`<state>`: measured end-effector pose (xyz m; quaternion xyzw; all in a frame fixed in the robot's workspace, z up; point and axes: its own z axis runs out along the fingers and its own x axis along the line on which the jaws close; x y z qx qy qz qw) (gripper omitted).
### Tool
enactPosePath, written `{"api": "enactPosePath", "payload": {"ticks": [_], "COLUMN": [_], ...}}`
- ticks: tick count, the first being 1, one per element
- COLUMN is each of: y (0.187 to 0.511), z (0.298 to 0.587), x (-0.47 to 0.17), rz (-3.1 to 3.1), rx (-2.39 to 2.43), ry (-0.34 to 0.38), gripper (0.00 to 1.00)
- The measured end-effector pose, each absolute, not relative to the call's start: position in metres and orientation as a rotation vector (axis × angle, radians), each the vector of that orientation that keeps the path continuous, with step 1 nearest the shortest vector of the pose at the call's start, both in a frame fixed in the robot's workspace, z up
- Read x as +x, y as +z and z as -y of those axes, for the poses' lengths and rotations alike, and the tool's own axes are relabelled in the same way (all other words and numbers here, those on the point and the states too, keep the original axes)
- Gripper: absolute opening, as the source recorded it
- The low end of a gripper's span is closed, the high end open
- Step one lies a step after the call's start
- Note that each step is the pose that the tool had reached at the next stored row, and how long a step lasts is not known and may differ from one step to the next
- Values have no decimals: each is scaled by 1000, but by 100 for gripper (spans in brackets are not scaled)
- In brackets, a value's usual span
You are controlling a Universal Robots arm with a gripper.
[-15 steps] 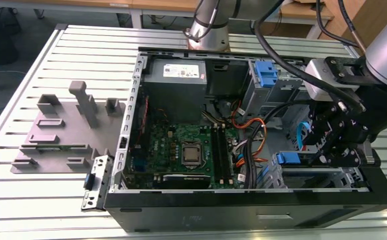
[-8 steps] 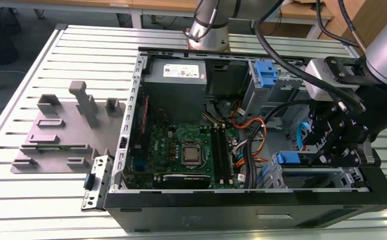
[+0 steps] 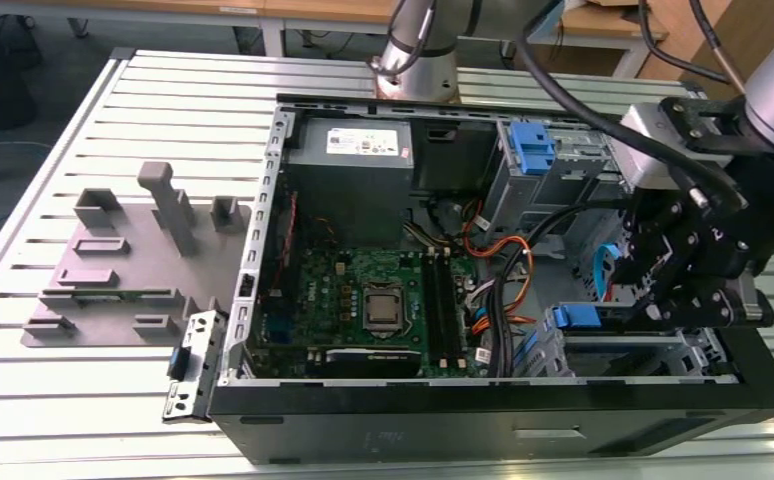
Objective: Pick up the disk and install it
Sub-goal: 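Insert the first disk wire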
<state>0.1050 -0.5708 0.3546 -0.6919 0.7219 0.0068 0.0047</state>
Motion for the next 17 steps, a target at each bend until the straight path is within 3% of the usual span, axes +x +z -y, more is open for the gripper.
{"api": "enactPosePath", "payload": {"ticks": [7, 17], "y": [372, 373], "z": [571, 566], "x": [105, 105], "rz": [-2261, -2261], "rx": [-2167, -2167], "ry": [22, 22], "gripper": [42, 42]}}
